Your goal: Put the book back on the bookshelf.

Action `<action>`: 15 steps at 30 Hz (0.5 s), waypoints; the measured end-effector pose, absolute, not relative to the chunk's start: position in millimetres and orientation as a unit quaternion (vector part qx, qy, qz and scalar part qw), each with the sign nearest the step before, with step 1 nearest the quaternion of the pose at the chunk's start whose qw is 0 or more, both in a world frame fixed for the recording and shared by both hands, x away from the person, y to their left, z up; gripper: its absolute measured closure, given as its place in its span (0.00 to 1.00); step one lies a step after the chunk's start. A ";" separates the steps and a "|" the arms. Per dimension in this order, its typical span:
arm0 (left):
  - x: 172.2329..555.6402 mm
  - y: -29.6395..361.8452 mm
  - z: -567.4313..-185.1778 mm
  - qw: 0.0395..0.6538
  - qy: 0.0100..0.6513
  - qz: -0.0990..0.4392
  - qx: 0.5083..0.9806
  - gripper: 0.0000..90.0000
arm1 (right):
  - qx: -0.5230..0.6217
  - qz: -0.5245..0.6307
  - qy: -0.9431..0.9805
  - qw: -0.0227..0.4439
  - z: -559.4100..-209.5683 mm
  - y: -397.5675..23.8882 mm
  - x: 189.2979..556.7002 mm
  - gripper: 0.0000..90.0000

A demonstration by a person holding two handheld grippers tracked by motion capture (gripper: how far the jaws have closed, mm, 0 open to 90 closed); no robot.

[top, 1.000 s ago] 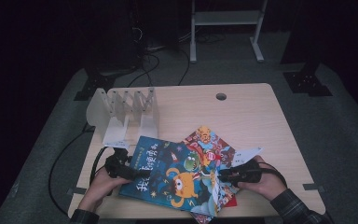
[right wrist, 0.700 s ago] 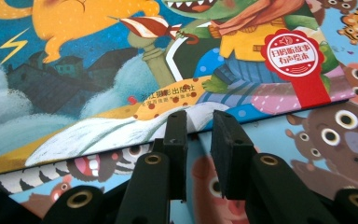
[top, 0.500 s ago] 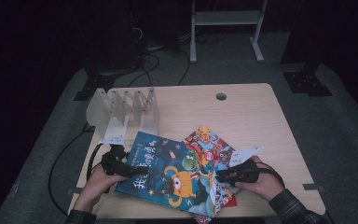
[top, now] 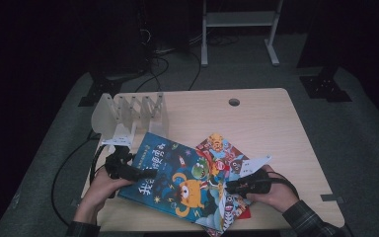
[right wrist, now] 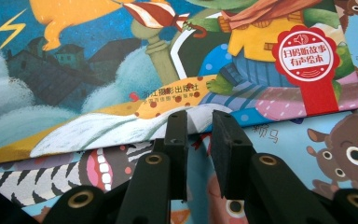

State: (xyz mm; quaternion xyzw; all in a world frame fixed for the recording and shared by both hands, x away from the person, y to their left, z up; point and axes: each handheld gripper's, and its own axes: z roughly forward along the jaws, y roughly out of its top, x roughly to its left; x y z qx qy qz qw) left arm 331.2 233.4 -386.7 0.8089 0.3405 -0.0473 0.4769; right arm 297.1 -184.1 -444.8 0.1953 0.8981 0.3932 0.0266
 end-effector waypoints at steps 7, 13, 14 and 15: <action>333.7 229.8 -373.7 0.479 0.328 -0.047 0.813 0.00 | 0.196 0.391 0.899 0.020 -444.4 -183.6 299.2 0.84; 336.3 226.1 -363.5 0.479 0.323 -0.049 0.815 0.00 | 0.197 0.390 0.899 0.019 -444.1 -182.6 300.2 0.84; 336.9 225.8 -361.0 0.479 0.323 -0.046 0.815 0.01 | 0.197 0.390 0.899 0.020 -444.1 -182.4 300.2 0.84; 337.3 225.7 -359.6 0.480 0.321 -0.046 0.815 0.02 | 0.197 0.389 0.900 0.020 -443.9 -182.0 300.1 0.84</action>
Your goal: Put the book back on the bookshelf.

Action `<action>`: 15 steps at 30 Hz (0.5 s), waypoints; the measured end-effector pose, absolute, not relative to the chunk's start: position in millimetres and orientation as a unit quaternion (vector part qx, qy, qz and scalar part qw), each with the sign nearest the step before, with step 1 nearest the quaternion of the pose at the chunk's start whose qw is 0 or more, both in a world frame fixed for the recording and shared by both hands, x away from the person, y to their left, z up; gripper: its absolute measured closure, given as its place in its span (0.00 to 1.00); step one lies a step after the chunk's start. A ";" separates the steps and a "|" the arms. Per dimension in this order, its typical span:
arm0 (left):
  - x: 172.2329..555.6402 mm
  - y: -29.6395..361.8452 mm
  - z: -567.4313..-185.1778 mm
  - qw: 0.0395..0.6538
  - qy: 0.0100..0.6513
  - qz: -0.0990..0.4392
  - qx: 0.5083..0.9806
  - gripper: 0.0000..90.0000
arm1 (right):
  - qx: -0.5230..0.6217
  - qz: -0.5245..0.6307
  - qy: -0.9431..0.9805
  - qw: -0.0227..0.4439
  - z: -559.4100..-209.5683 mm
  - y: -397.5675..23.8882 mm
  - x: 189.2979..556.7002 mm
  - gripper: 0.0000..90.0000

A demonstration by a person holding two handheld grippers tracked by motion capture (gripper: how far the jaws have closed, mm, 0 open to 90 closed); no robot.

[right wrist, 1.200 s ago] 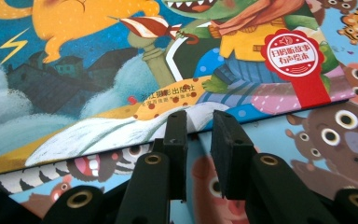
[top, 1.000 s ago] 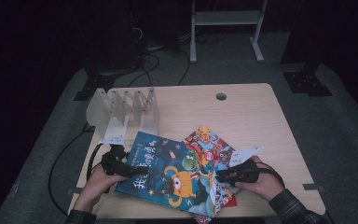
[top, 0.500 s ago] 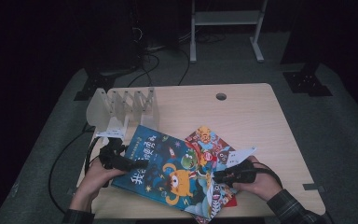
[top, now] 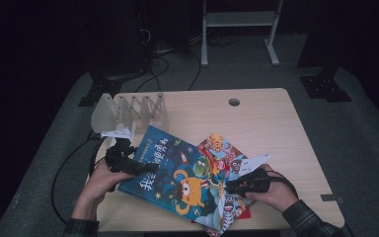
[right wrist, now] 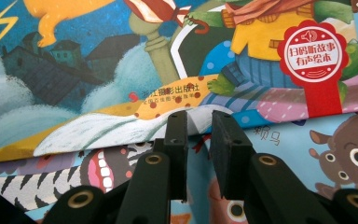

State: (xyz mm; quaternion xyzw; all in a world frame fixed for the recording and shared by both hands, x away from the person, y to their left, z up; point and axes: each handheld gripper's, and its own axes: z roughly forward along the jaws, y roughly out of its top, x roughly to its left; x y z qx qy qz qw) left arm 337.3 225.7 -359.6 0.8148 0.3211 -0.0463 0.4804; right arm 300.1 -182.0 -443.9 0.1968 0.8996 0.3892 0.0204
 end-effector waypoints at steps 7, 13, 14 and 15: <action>340.1 221.7 -345.3 0.477 0.314 -0.055 0.819 0.06 | 0.197 0.386 0.901 0.026 -443.4 -181.0 298.8 0.84; 343.7 217.5 -332.6 0.480 0.309 -0.062 0.819 0.12 | 0.198 0.386 0.900 0.027 -443.5 -181.0 298.1 0.84; 344.5 216.3 -329.3 0.480 0.305 -0.061 0.820 0.13 | 0.198 0.386 0.900 0.028 -443.5 -181.0 298.1 0.84; 344.9 214.7 -326.7 0.480 0.303 -0.062 0.821 0.13 | 0.199 0.386 0.900 0.028 -443.5 -181.0 297.9 0.84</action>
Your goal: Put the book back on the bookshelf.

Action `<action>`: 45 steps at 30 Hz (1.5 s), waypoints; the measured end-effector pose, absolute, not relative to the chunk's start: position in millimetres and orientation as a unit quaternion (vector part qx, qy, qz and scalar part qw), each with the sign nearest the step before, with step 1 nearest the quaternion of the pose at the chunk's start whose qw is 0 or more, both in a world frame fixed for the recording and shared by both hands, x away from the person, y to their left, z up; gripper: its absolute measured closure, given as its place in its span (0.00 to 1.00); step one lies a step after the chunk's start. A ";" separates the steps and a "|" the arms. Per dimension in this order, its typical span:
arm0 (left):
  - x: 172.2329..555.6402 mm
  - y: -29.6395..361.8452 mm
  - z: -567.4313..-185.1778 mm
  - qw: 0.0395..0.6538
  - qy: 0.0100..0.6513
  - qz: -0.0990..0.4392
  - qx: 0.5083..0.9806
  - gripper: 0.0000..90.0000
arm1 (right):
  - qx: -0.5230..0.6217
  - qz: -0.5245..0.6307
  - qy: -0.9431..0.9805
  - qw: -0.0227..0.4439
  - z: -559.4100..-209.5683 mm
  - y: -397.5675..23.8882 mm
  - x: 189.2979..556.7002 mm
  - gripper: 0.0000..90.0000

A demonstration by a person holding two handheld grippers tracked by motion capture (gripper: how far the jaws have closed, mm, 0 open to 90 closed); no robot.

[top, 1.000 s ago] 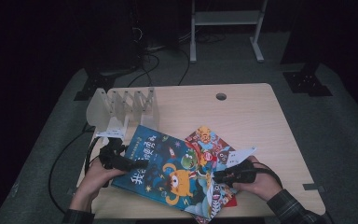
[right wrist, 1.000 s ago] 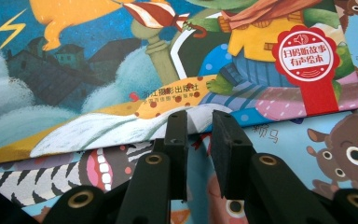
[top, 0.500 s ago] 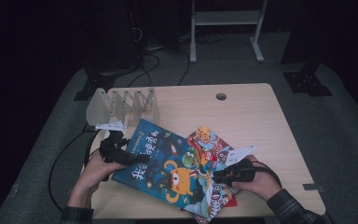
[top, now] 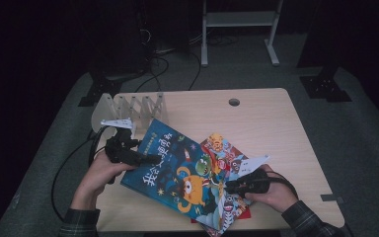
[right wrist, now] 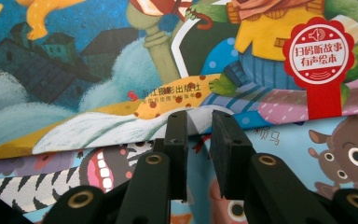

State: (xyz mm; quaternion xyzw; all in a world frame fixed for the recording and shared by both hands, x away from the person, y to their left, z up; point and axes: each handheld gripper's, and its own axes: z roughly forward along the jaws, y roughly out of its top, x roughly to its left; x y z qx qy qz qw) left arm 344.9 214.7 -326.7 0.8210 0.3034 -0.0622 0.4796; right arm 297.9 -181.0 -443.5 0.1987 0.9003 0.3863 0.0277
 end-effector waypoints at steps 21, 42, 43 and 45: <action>365.8 189.6 -288.3 0.442 0.306 -0.071 0.840 0.38 | 0.203 0.380 0.902 0.039 -442.2 -179.0 293.3 0.84; 389.0 169.4 -256.7 0.407 0.314 -0.075 0.855 0.66 | 0.196 0.383 0.902 0.030 -441.8 -161.6 284.2 0.91; 389.4 168.5 -255.1 0.405 0.316 -0.076 0.854 0.67 | 0.195 0.384 0.902 0.028 -441.8 -160.2 283.4 0.91; 390.7 166.1 -251.5 0.401 0.313 -0.076 0.857 0.69 | 0.192 0.385 0.902 0.026 -442.0 -157.3 282.0 0.91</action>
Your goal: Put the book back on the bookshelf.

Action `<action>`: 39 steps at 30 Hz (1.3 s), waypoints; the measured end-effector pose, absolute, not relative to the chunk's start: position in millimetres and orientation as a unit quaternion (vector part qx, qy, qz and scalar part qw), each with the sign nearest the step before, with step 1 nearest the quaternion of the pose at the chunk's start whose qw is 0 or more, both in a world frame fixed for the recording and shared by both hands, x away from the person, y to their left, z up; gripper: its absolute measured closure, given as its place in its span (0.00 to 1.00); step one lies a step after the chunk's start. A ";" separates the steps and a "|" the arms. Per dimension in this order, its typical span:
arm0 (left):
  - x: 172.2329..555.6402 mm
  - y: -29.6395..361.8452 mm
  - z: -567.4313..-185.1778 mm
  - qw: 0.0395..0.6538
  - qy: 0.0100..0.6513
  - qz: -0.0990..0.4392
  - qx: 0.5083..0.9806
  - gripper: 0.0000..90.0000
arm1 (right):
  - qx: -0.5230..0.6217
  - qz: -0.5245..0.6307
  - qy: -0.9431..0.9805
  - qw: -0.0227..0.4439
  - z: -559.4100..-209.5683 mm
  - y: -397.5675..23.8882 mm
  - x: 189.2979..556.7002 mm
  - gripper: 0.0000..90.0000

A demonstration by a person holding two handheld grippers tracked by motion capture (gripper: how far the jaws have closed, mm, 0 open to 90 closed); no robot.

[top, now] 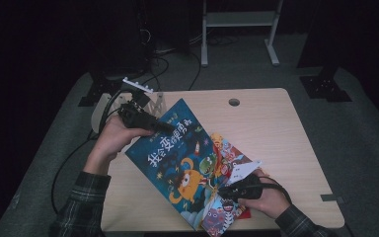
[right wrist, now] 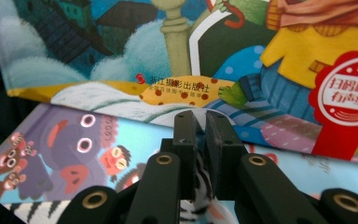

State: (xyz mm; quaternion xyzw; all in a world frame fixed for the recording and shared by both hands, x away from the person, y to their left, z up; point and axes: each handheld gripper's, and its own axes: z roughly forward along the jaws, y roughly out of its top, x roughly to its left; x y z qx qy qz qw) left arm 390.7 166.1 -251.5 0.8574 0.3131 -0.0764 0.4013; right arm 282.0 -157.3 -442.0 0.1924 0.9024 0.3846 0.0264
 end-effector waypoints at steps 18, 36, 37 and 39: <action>401.1 144.3 -225.7 0.357 0.292 -0.090 0.883 0.83 | 0.180 0.390 0.903 0.026 -442.5 -151.6 280.4 0.88; 401.8 138.6 -199.6 0.338 0.279 -0.086 0.895 0.89 | 0.256 0.435 0.858 0.096 -436.7 -202.8 311.7 0.56; 400.4 137.7 -196.5 0.335 0.277 -0.081 0.897 0.90 | 0.267 0.440 0.851 0.102 -435.9 -209.0 314.7 0.55; 400.2 137.2 -194.4 0.332 0.278 -0.079 0.898 0.90 | 0.294 0.452 0.833 0.122 -435.2 -223.4 322.5 0.50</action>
